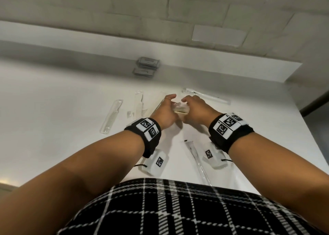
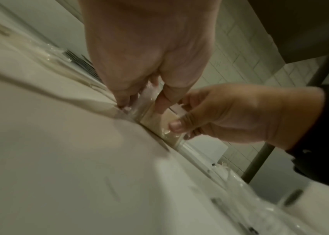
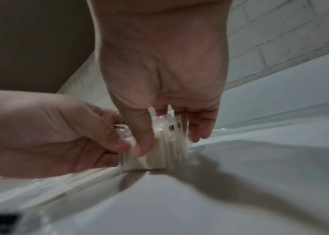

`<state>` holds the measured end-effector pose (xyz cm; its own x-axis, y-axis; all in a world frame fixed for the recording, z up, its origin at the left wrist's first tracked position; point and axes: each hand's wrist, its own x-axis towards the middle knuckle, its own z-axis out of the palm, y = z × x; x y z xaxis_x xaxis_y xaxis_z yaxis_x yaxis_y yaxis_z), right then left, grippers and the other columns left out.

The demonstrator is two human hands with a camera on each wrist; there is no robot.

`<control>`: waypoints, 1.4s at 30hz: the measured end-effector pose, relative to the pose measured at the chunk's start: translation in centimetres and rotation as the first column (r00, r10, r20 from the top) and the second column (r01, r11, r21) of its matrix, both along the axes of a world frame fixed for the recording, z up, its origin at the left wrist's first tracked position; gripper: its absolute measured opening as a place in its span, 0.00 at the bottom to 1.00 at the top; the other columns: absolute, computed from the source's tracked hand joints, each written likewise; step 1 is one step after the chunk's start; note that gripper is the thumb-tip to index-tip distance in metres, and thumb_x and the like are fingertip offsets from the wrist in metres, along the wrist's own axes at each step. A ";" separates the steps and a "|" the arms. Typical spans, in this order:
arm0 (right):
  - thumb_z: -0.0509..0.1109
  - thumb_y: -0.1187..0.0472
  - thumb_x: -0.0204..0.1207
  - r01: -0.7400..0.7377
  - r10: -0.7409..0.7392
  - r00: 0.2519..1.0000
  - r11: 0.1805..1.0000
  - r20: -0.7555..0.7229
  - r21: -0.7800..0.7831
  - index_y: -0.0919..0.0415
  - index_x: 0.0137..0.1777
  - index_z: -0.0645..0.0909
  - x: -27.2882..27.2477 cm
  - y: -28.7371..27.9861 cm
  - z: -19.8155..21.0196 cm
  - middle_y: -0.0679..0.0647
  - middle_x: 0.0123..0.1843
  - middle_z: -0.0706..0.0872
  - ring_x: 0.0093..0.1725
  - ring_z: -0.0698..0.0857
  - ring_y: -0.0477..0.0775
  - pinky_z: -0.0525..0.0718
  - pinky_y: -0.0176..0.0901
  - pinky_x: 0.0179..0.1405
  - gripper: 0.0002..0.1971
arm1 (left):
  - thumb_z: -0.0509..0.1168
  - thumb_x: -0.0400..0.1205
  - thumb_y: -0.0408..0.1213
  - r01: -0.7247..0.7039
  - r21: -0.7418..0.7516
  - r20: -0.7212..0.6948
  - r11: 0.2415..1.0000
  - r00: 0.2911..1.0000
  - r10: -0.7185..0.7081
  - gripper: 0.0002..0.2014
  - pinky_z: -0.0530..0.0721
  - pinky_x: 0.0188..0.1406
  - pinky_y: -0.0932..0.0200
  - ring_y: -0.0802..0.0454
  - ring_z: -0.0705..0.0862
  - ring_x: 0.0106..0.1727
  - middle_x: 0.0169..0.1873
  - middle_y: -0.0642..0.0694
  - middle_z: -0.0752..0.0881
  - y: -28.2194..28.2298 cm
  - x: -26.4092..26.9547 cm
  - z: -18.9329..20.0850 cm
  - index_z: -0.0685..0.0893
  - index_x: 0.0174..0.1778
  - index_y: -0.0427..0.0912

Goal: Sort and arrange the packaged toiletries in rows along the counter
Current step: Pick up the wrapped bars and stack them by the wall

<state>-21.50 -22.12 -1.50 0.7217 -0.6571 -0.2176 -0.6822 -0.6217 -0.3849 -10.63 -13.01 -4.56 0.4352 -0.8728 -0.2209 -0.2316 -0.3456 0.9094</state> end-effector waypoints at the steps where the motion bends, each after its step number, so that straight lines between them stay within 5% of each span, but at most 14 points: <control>1: 0.77 0.59 0.69 0.034 -0.036 0.999 0.998 0.035 0.061 0.52 0.79 0.64 -0.5 -0.2 -0.2 0.57 0.72 0.71 0.62 0.77 0.55 0.76 0.34 0.50 0.39 | 0.69 0.70 0.22 -0.012 -0.003 0.027 1.000 1.000 0.012 0.42 0.79 0.67 0.51 0.46 0.84 0.59 0.56 0.45 0.83 0.0 0.0 0.0 0.60 0.79 0.47; 3: 0.71 0.67 0.74 0.048 -0.049 0.999 0.982 -0.002 0.182 0.51 0.84 0.49 -1.3 -0.2 -0.1 0.57 0.79 0.63 0.63 0.75 0.54 0.72 0.29 0.49 0.44 | 0.62 0.73 0.20 -0.038 -0.026 0.053 0.999 0.998 0.039 0.38 0.80 0.63 0.53 0.45 0.84 0.57 0.56 0.44 0.80 0.0 -0.1 -0.2 0.61 0.78 0.47; 5: 0.67 0.69 0.76 0.036 -0.027 0.999 0.972 -0.044 0.233 0.50 0.85 0.41 -1.7 0.2 -0.2 0.57 0.82 0.59 0.71 0.73 0.58 0.71 0.35 0.58 0.46 | 0.60 0.72 0.17 -0.040 -0.053 0.029 0.998 0.999 0.042 0.39 0.80 0.59 0.57 0.45 0.82 0.57 0.60 0.41 0.78 0.0 -0.5 -0.3 0.61 0.78 0.47; 8: 0.65 0.65 0.76 0.006 -0.003 1.000 0.993 -0.028 0.120 0.51 0.84 0.50 -1.7 0.8 -1.1 0.57 0.77 0.64 0.73 0.70 0.59 0.70 0.44 0.66 0.40 | 0.65 0.67 0.15 -0.046 -0.081 -0.003 0.996 0.999 0.046 0.44 0.80 0.65 0.52 0.43 0.80 0.62 0.66 0.37 0.72 -0.2 -1.3 -0.6 0.61 0.78 0.48; 12: 0.64 0.63 0.75 -0.045 0.042 0.999 0.992 -0.022 -0.121 0.53 0.70 0.69 -1.5 1.0 -1.5 0.56 0.63 0.74 0.63 0.73 0.60 0.72 0.51 0.58 0.22 | 0.76 0.65 0.28 -0.036 -0.111 -0.001 0.993 0.999 0.036 0.42 0.81 0.65 0.50 0.45 0.82 0.61 0.66 0.39 0.73 -0.4 -1.7 -1.1 0.66 0.74 0.53; 21: 0.60 0.67 0.75 -0.193 0.153 0.969 0.959 -0.193 -0.208 0.62 0.69 0.68 -1.9 1.8 -0.2 0.60 0.66 0.73 0.65 0.73 0.63 0.72 0.54 0.64 0.22 | 0.68 0.76 0.28 0.043 0.034 0.282 0.999 0.958 -0.050 0.26 0.74 0.65 0.60 0.46 0.78 0.64 0.66 0.42 0.71 -0.1 -2.0 -0.7 0.72 0.70 0.43; 27: 0.60 0.59 0.80 -0.258 0.210 0.960 0.920 -0.186 -0.295 0.60 0.69 0.70 -1.9 2.0 -0.2 0.57 0.64 0.76 0.65 0.72 0.60 0.68 0.53 0.64 0.18 | 0.65 0.76 0.29 0.059 0.065 0.288 0.996 0.955 -0.075 0.26 0.80 0.64 0.50 0.45 0.81 0.62 0.65 0.42 0.75 0.0 -1.8 -0.7 0.69 0.70 0.46; 30: 0.62 0.59 0.78 -0.131 0.111 0.989 0.967 -0.102 -0.219 0.57 0.62 0.73 -1.2 1.4 0.3 0.54 0.61 0.79 0.61 0.74 0.59 0.71 0.53 0.59 0.13 | 0.66 0.77 0.31 0.001 -0.014 0.322 1.000 0.947 0.003 0.28 0.76 0.67 0.58 0.49 0.79 0.63 0.67 0.44 0.73 -0.1 -1.6 0.3 0.68 0.74 0.44; 33: 0.67 0.56 0.76 0.109 -0.113 0.986 0.993 0.124 0.036 0.62 0.61 0.75 0.2 0.1 2.2 0.60 0.58 0.82 0.58 0.81 0.63 0.78 0.54 0.53 0.17 | 0.67 0.79 0.36 -0.147 -0.104 0.227 0.984 0.960 0.167 0.28 0.76 0.65 0.60 0.51 0.80 0.63 0.66 0.45 0.77 -0.9 -1.0 2.0 0.68 0.75 0.42; 37: 0.65 0.66 0.78 0.161 -0.388 0.819 0.863 0.423 0.479 0.65 0.60 0.75 1.7 -0.3 4.7 0.59 0.52 0.83 0.49 0.83 0.56 0.78 0.45 0.42 0.12 | 0.71 0.71 0.40 -0.248 -0.094 -0.192 0.964 0.955 0.226 0.34 0.85 0.53 0.52 0.46 0.88 0.51 0.56 0.44 0.88 -2.1 -0.3 4.9 0.72 0.74 0.41; 40: 0.63 0.67 0.79 0.129 -0.489 0.754 0.765 0.438 0.631 0.62 0.56 0.78 2.8 -0.3 5.4 0.56 0.46 0.83 0.39 0.79 0.49 0.71 0.39 0.33 0.07 | 0.65 0.61 0.33 -0.302 -0.146 -0.370 0.942 0.900 0.231 0.32 0.83 0.45 0.53 0.49 0.85 0.39 0.49 0.41 0.89 -3.5 0.7 6.2 0.82 0.66 0.38; 42: 0.63 0.67 0.78 0.148 -0.522 0.748 0.732 0.409 0.665 0.59 0.46 0.79 3.8 -0.7 5.4 0.54 0.41 0.81 0.36 0.77 0.48 0.68 0.40 0.32 0.05 | 0.65 0.59 0.33 -0.317 -0.121 -0.396 0.940 0.884 0.247 0.33 0.86 0.50 0.48 0.45 0.87 0.43 0.51 0.39 0.90 -4.2 1.7 6.3 0.81 0.65 0.38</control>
